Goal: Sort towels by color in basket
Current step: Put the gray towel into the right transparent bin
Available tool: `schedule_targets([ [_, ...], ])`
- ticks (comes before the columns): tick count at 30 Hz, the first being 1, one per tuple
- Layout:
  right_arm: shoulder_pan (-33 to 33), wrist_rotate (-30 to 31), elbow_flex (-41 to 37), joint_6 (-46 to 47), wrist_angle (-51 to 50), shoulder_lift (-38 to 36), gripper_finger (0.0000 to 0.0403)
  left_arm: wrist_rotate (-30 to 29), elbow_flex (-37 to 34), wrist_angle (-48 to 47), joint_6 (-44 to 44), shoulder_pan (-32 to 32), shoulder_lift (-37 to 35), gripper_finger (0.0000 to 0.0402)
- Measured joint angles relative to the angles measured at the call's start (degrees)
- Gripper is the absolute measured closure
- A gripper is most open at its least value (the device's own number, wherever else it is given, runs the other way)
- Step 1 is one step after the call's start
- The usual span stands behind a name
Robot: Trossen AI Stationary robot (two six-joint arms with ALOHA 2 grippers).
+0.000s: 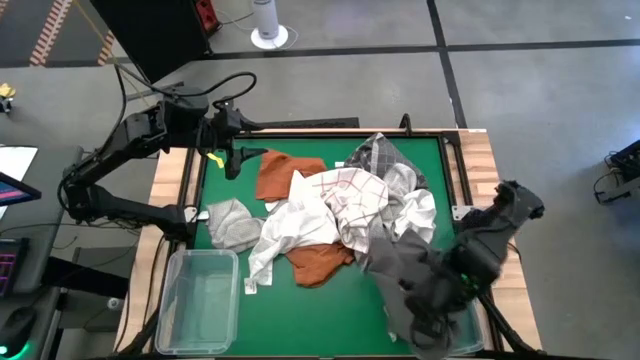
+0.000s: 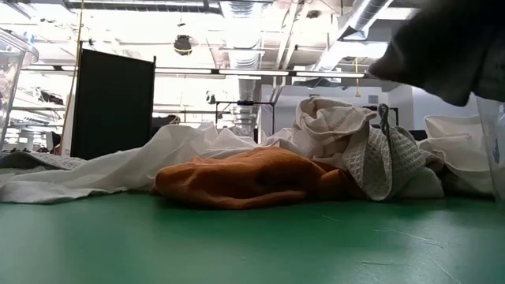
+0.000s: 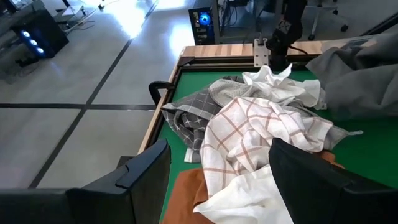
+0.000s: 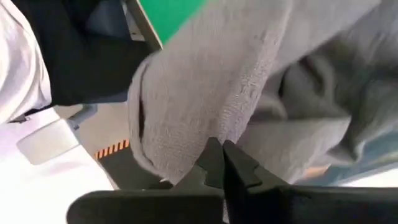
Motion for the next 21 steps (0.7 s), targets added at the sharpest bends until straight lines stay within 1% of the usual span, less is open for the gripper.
schedule_targets([
  [3, 3.1, 1.8, -1.2, 3.1, 0.2, 0.2, 0.0388, 0.0, 0.0, 0.0, -0.1, 0.0, 0.0, 0.0141],
  [5, 4.2, 1.6, -4.6, 4.7, 0.0, 0.2, 0.0388, 0.0, 0.0, 0.1, -0.4, 0.0, 0.0, 0.0141],
  [9, 4.8, -3.0, -13.9, 4.5, 0.1, 0.3, 0.0388, 0.0, 0.0, 0.1, -0.6, 0.0, 0.0, 0.0141],
  [12, 4.2, -4.3, -20.4, 2.2, 0.6, 0.3, 0.0388, 0.0, 0.0, 0.1, -1.3, 0.0, 0.0, 0.0141],
  [17, 2.8, -4.5, -29.5, -3.0, 8.0, -0.1, 0.0387, 0.0, 0.0, 0.1, -1.9, 0.0, 0.0, 0.0141],
  [21, 2.6, -4.4, -37.8, -4.7, 16.1, -2.7, 0.0386, 0.0, 0.0, 0.1, -2.1, 0.0, 0.0, 0.0141],
])
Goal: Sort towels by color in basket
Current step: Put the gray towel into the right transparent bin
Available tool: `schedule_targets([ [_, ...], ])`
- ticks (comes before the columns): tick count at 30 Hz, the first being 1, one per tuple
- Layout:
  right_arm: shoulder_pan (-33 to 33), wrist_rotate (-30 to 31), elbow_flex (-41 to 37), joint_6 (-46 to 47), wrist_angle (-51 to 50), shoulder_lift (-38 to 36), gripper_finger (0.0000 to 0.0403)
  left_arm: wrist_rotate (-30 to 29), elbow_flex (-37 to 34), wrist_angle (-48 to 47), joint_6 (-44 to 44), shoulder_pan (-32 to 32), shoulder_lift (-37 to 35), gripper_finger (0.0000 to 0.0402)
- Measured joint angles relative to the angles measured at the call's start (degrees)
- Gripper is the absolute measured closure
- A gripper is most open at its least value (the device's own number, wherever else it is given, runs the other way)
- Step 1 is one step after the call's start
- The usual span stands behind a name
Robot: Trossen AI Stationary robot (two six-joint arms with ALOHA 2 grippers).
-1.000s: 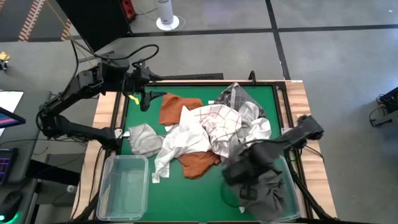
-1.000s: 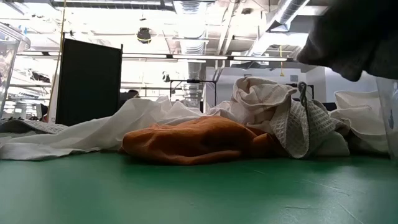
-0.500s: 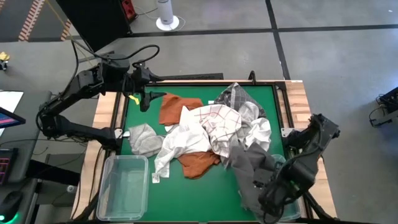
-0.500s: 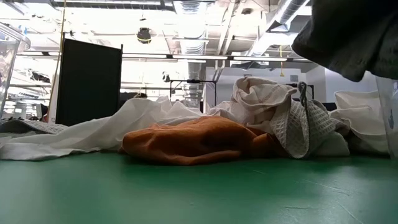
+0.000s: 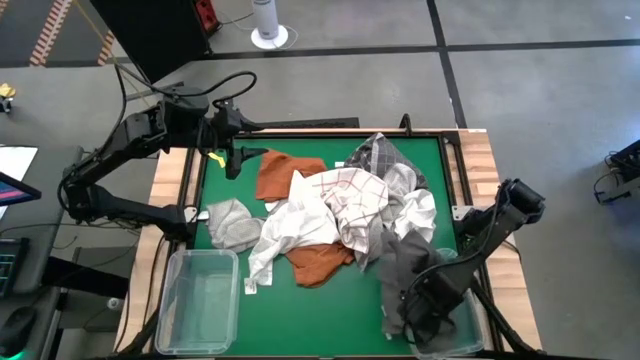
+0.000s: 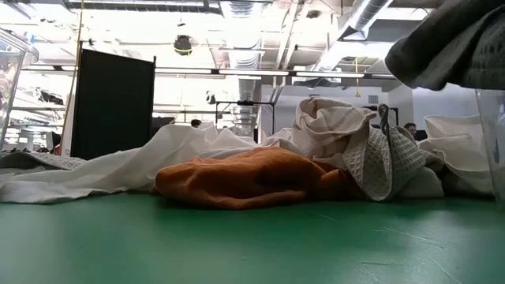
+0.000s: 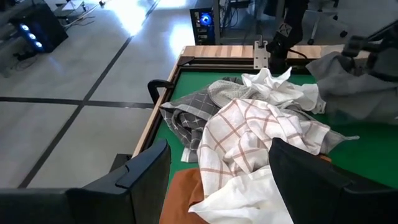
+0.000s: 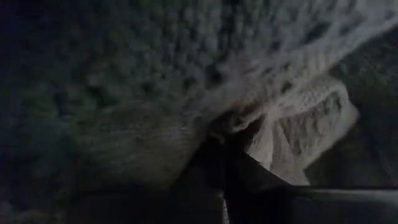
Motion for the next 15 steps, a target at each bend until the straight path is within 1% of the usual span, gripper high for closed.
schedule_targets([
  [2, 0.9, 0.5, -4.8, 0.0, 5.4, -2.4, 0.0386, 0.0, 0.0, 0.0, -0.1, 0.0, 0.0, 0.0141],
  [4, 2.3, 2.4, -9.7, 1.3, 10.6, -5.3, 0.0386, 0.0, 0.0, -0.2, -0.2, 0.0, 0.0, 0.0141],
  [9, 5.3, 4.8, -19.3, 8.8, 18.7, -10.3, 0.0385, 0.0, 0.0, -0.8, -0.2, 0.0, 0.0, 0.0141],
  [12, 6.2, 6.5, -22.3, 10.7, 22.7, -11.1, 0.0384, -0.4, 0.0, -0.9, -0.2, 0.0, 0.0, 0.0141],
  [15, 5.9, 6.8, -22.7, 10.9, 24.1, -10.2, 0.038, -0.8, 0.0, -0.8, -0.2, 0.0, 0.0, 0.0141],
])
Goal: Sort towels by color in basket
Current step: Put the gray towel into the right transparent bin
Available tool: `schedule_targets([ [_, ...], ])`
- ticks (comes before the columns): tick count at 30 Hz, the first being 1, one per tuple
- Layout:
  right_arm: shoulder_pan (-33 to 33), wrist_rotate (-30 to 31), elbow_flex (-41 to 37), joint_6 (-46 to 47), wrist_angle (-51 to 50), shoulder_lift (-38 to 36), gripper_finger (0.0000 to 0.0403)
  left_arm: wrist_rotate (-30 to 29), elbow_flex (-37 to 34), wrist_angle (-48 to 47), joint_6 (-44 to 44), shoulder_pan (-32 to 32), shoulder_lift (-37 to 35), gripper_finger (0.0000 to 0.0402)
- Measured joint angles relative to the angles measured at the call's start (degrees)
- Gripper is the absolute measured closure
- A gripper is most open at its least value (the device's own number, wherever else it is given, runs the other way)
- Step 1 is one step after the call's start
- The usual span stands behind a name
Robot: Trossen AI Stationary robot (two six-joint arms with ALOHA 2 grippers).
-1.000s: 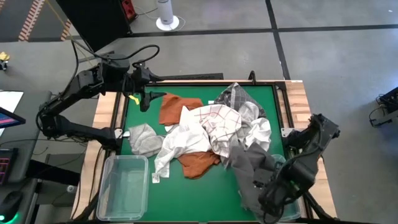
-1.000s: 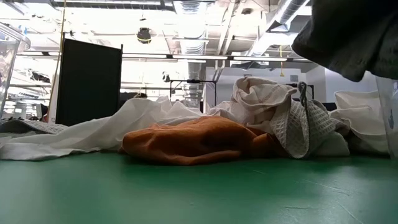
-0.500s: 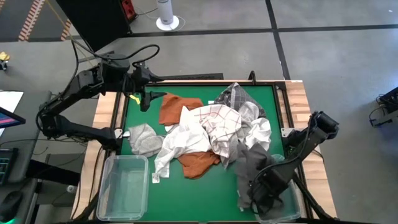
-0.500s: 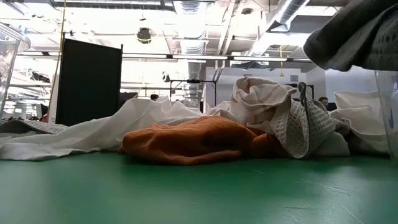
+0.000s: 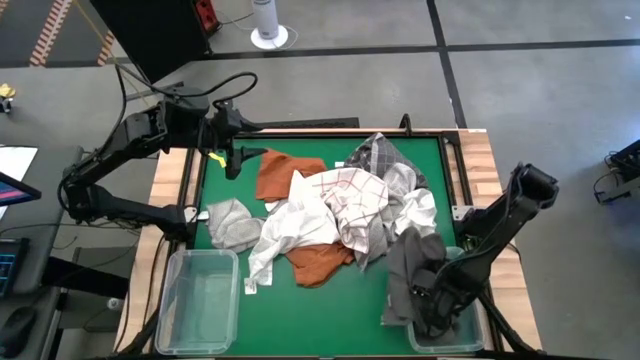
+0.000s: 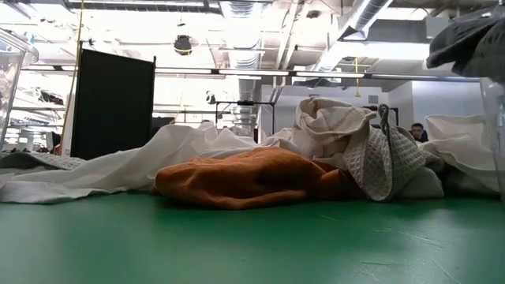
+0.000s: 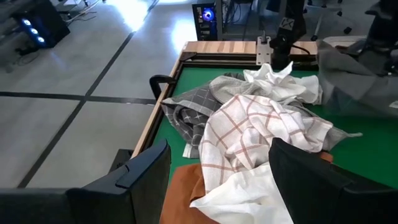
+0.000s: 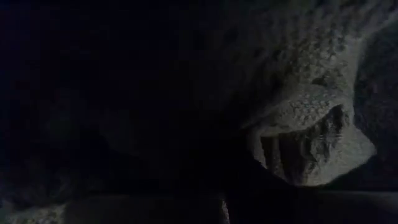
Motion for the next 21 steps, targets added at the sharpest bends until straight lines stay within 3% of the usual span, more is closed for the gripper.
schedule_targets([
  [9, -3.0, -1.5, -0.1, 3.3, 2.8, 1.6, 0.0306, -0.1, 0.0, -0.1, -0.6, 0.0, 0.0, 0.0141],
  [15, -5.8, -14.9, 3.9, 5.0, -5.7, 1.4, 0.0229, -0.1, 0.0, -0.1, -0.5, 0.0, 0.0, 0.0141],
  [21, -4.7, -8.6, 18.5, 7.9, -23.1, -0.6, 0.0205, -0.1, 0.0, -0.1, -0.6, 0.0, 0.0, 0.0141],
])
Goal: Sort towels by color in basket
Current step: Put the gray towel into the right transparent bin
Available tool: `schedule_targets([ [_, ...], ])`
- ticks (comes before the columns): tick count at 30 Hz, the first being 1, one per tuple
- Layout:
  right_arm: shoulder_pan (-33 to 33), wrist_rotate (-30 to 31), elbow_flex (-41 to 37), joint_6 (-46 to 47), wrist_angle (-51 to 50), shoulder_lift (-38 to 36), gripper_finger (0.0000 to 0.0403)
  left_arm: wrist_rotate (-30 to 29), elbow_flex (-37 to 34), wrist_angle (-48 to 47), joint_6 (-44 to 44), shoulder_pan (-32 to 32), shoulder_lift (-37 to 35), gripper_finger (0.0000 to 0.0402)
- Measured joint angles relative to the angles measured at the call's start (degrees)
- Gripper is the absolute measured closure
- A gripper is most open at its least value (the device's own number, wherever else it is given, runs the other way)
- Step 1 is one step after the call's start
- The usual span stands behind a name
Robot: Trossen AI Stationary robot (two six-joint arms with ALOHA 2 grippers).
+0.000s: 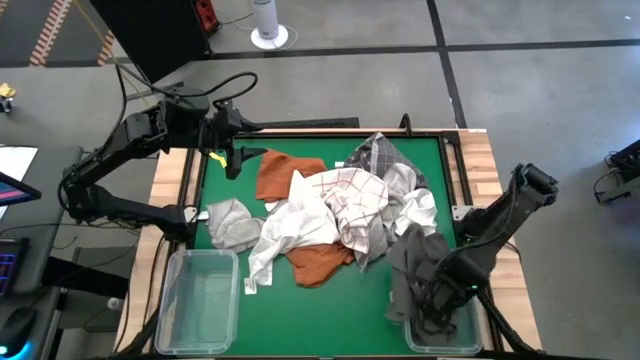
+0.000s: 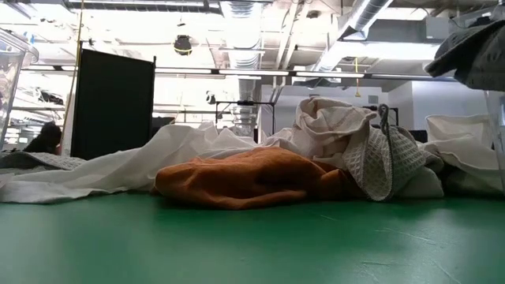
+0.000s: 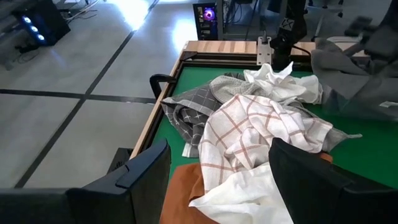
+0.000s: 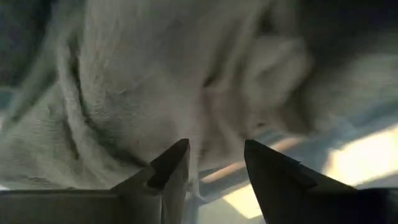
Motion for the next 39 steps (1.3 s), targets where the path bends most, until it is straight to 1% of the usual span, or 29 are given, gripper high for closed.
schedule_targets([
  [4, 0.9, 8.3, 8.1, 3.2, -10.7, 0.0, 0.0209, 0.0, 0.0, 0.0, 0.0, 0.0, 0.0, 0.0141],
  [8, 0.0, 17.0, 10.7, 3.2, -14.5, 0.1, 0.0211, 0.0, 0.0, -0.1, 0.0, 0.0, 0.0, 0.0141],
  [12, -3.2, 19.8, 10.6, -0.7, -17.4, 0.4, 0.0211, 0.0, 0.0, 0.0, 0.0, 0.0, 0.0, 0.0141],
  [16, -8.1, 22.0, 10.6, -6.8, -17.0, 0.4, 0.0211, 0.0, 0.0, 0.0, 0.0, 0.0, 0.0, 0.0141],
  [20, -13.2, 25.9, 10.6, -10.4, -17.0, 0.3, 0.0211, 0.0, 0.0, 0.0, -0.1, 0.0, 0.0, 0.0141],
  [23, -16.4, 26.2, 10.6, -13.3, -17.0, 0.3, 0.0211, 0.0, 0.0, 0.0, -0.1, 0.0, 0.0, 0.0141],
  [27, -19.5, 26.2, 10.6, -14.7, -17.0, 0.3, 0.0211, 0.0, 0.0, -0.4, -0.1, 0.0, 0.0, 0.0141],
  [34, -23.0, 25.8, 10.6, -17.2, -14.3, 0.3, 0.0213, 0.0, 0.0, -0.9, 0.0, 0.0, 0.0, 0.0141],
  [36, -23.2, 25.5, 10.6, -19.1, -12.8, 0.3, 0.0222, 0.0, 0.0, -0.9, 0.0, 0.0, 0.0, 0.0141],
  [39, -23.1, 24.4, 10.5, -21.4, -9.7, 0.3, 0.0248, 0.0, 0.0, -1.0, 0.0, 0.0, 0.0, 0.0141],
])
